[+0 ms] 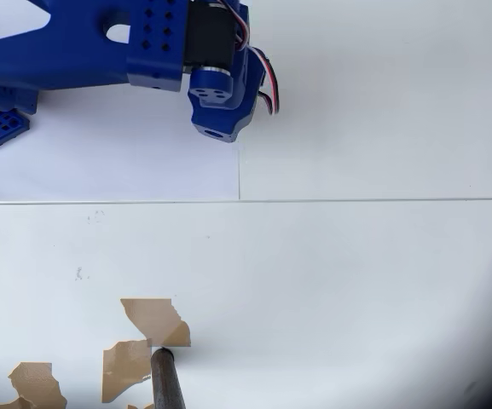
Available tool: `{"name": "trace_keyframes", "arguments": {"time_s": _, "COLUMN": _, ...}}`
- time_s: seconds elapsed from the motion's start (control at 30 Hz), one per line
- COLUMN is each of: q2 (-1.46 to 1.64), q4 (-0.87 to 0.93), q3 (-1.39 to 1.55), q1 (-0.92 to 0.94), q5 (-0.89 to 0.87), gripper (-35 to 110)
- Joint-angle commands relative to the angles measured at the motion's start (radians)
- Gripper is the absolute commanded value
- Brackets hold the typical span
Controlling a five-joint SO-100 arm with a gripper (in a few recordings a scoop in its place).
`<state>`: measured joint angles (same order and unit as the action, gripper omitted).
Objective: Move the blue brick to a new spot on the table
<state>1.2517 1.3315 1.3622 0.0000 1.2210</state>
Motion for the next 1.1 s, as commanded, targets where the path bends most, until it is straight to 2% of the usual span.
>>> {"name": "trace_keyframes", "arguments": {"time_s": 0.0, "q2": -0.123, "q4": 0.133, "q3": -0.482, "q1": -0.035, "q5": -0.043, "gripper": 0}}
{"name": "trace_keyframes", "arguments": {"time_s": 0.13, "q2": -0.391, "q4": 0.288, "q3": -0.965, "q1": -0.075, "q5": -0.071, "gripper": 0}}
{"name": "trace_keyframes", "arguments": {"time_s": 0.43, "q2": -0.650, "q4": 0.276, "q3": -1.284, "q1": -0.152, "q5": -0.072, "gripper": 0}}
{"name": "trace_keyframes", "arguments": {"time_s": 0.77, "q2": -0.913, "q4": 0.282, "q3": -1.447, "q1": -0.097, "q5": -0.061, "gripper": 1}}
{"name": "trace_keyframes", "arguments": {"time_s": 0.93, "q2": -0.867, "q4": 0.310, "q3": -1.416, "q1": -0.077, "q5": -0.058, "gripper": 21}}
{"name": "trace_keyframes", "arguments": {"time_s": 1.07, "q2": -0.626, "q4": 0.310, "q3": -1.186, "q1": -0.061, "q5": -0.055, "gripper": 29}}
